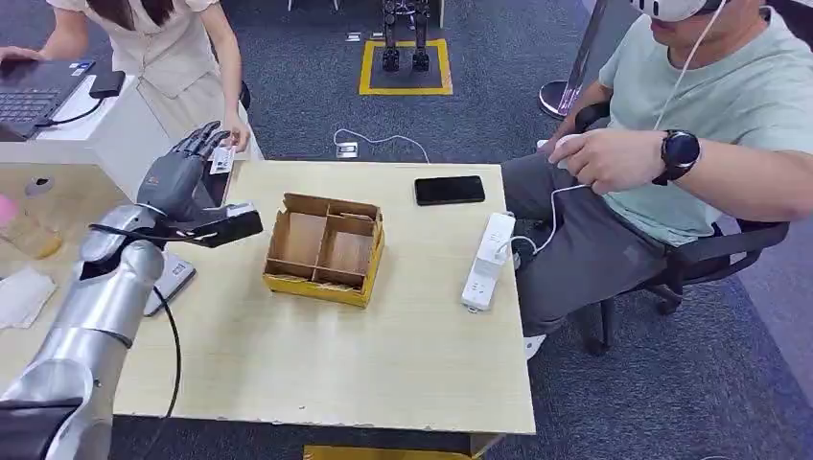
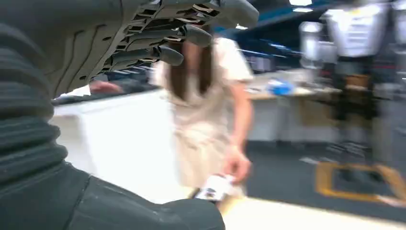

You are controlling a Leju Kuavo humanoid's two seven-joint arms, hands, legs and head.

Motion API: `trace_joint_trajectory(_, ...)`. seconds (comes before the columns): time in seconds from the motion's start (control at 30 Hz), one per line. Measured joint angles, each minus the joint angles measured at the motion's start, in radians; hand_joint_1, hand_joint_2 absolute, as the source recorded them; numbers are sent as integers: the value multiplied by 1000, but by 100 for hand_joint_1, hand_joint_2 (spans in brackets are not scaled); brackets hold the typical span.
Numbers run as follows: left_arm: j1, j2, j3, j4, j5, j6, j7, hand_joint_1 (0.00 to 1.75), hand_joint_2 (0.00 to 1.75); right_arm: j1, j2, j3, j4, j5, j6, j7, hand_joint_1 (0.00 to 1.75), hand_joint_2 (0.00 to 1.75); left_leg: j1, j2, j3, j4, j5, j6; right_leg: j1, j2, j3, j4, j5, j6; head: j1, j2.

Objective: Pass the card to the sensor for recognition and then transmit it.

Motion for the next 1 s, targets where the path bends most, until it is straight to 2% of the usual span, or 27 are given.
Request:
trace_joint_trajectory(0.03,-5,56,-17,1,64,-71,-54,0,175,1,0,-5,0,6,2,-1,0,175,0,2,0,0,0,0,0,2,-1,1,0,0,0,0)
trace_joint_trajectory(0.07,-8,114,-38,-4,137,-145,-80,0,175,0,0,-10,0,14,3,-3,0,175,0,5,0,0,-1,-2,0,5,-2,3,0,0,0,0)
trace_joint_trajectory(0.1,-8,208,-68,-33,258,-260,-82,0,175,0,0,-15,0,23,5,-5,0,175,1,8,0,0,-1,-3,0,9,-5,4,0,-1,0,0)
trace_joint_trajectory(0.17,-14,363,-136,-144,515,-448,-22,0,175,3,-1,-25,0,39,13,-5,0,175,3,12,-3,0,-2,-4,3,13,-9,5,1,-4,-3,0)
trace_joint_trajectory(0.23,-54,533,-219,-267,754,-572,79,0,175,6,-3,-39,0,53,17,-5,0,175,4,9,-6,0,-2,-5,4,9,-12,4,-1,-6,-5,0)
trace_joint_trajectory(0.3,-119,664,-305,-386,944,-660,190,0,175,3,-3,-49,0,64,17,-6,0,175,7,5,-7,1,-2,-6,6,5,-12,3,-3,-8,-3,0)
trace_joint_trajectory(0.37,-227,779,-404,-511,1163,-778,383,0,175,0,-4,-61,-1,74,17,-7,0,175,7,0,-8,1,-2,-6,7,0,-10,2,-3,-7,-4,0)
trace_joint_trajectory(0.4,-295,823,-467,-574,1279,-805,478,0,175,-2,-4,-67,-2,79,17,-7,0,175,8,-1,-10,1,-2,-6,8,0,-9,2,-2,-6,-2,0)
trace_joint_trajectory(0.47,-431,906,-585,-678,1451,-817,607,0,175,-5,-4,-78,-4,85,17,-8,0,175,7,-2,-9,1,-2,-6,7,-2,-10,1,-3,-6,2,0)
trace_joint_trajectory(0.5,-484,929,-630,-719,1492,-816,639,0,175,-8,-4,-82,-5,87,17,-8,0,175,6,-1,-9,1,-2,-6,6,-1,-8,1,-2,-5,4,0)
trace_joint_trajectory(0.57,-569,986,-729,-808,1551,-804,672,0,175,-11,-4,-92,-5,89,16,-8,0,175,6,0,-9,1,-2,-6,6,-1,-8,1,-2,-5,2,0)
trace_joint_trajectory(0.67,-651,1043,-841,-907,1568,-755,670,0,175,-11,-3,-99,-7,93,16,-8,0,175,6,-1,-8,1,-2,-6,6,-2,-8,1,-2,-5,3,0)
trace_joint_trajectory(0.73,-695,1070,-900,-956,1544,-714,641,0,175,-15,-3,-105,-7,95,15,-8,0,175,7,-2,-8,1,-2,-6,6,-4,-7,1,-2,-5,3,0)
trace_joint_trajectory(0.83,-723,1116,-988,-1003,1439,-615,521,0,175,-16,-1,-116,-7,95,13,-14,0,175,6,-3,-6,0,-2,-6,5,-4,-5,2,-2,-6,4,0)
trace_joint_trajectory(0.93,-705,1161,-1067,-1023,1315,-455,384,0,175,-15,-1,-126,-7,94,7,-15,0,175,6,-3,-5,0,-2,-7,6,-4,-5,2,-2,-6,3,0)
trace_joint_trajectory(1.0,-662,1177,-1112,-1028,1234,-305,320,0,175,-13,0,-137,-7,94,-2,-16,0,175,6,-4,-5,0,-2,-7,6,-5,-5,2,-2,-6,3,0)
